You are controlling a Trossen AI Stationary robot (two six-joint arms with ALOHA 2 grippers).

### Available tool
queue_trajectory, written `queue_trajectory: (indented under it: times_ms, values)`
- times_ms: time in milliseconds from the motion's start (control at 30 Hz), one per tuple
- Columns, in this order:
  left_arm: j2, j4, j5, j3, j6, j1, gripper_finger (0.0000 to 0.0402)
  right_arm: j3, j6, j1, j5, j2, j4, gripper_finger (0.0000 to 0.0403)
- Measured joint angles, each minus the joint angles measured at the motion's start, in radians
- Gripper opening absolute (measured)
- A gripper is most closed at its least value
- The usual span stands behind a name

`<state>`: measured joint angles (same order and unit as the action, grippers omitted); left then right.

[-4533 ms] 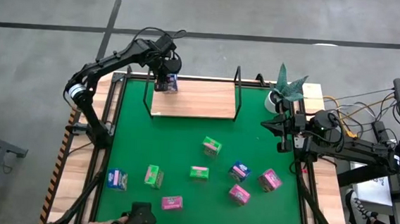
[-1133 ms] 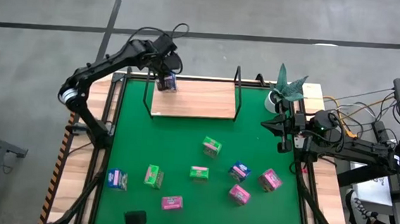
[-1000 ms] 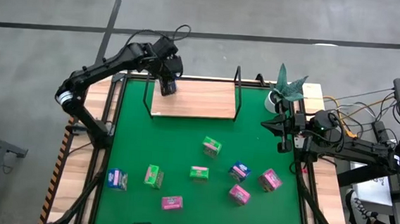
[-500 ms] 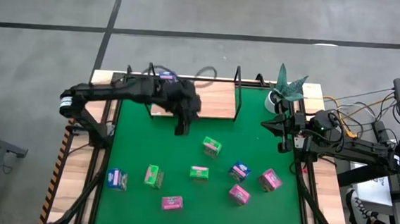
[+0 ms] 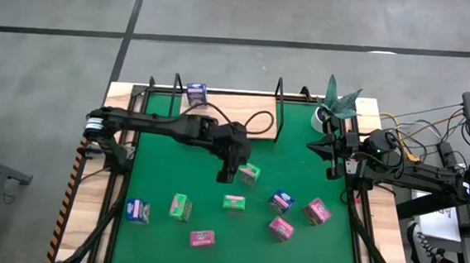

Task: Stack cereal on shelf
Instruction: Put the top green cereal box on the shelf

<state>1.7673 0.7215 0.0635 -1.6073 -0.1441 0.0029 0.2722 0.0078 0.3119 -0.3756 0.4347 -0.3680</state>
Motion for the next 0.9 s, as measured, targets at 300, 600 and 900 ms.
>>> queue_trajectory:
  times_ms: [300, 600, 900]
  values:
    - [0.082, 0.0, 0.002, 0.0, -0.004, 0.0, 0.0151, 0.0, -0.006, 0.0, 0.0, 0.0, 0.014, 0.0009]
    - [0.138, -0.017, -0.002, 0.0, -0.044, 0.001, 0.0256, 0.0, -0.008, 0.0, 0.0, 0.0, 0.02, 0.0009]
    - [0.191, -0.025, -0.005, 0.0, -0.079, 0.005, 0.0249, 0.0, -0.009, 0.0, 0.001, 0.0, 0.021, 0.0009]
